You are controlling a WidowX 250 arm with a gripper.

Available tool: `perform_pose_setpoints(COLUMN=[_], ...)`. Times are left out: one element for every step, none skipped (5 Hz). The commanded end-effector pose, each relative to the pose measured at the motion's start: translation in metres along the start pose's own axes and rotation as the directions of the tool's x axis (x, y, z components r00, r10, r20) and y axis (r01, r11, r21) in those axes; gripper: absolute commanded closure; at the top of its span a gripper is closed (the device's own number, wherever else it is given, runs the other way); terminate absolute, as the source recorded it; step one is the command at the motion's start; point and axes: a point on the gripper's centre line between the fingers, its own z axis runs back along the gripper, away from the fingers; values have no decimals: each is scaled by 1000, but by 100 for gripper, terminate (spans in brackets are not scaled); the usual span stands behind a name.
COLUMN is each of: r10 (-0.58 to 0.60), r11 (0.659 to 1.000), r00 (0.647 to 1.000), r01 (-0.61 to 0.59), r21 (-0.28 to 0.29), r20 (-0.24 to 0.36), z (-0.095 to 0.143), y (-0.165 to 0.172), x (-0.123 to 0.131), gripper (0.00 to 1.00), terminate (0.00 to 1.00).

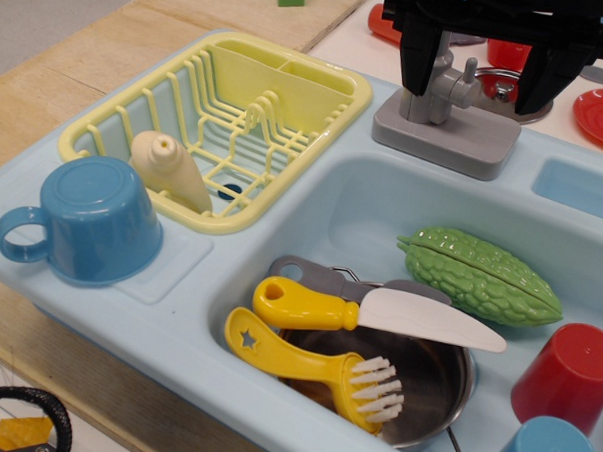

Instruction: Turn lever vertical to front

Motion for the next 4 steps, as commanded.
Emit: perform_pose_setpoints(r10=[0,-36,-70,-89], r11=[1000,999,998,996], r00=[1000,999,997,994], r01=[0,36,70,89], r21=[0,1,-1,2], r20=[0,19,35,64], z=[0,-2,-10,-14], y=[0,-3,-5,-7], x=[0,13,23,33], gripper=[0,0,0,0], terminate=[0,0,0,0])
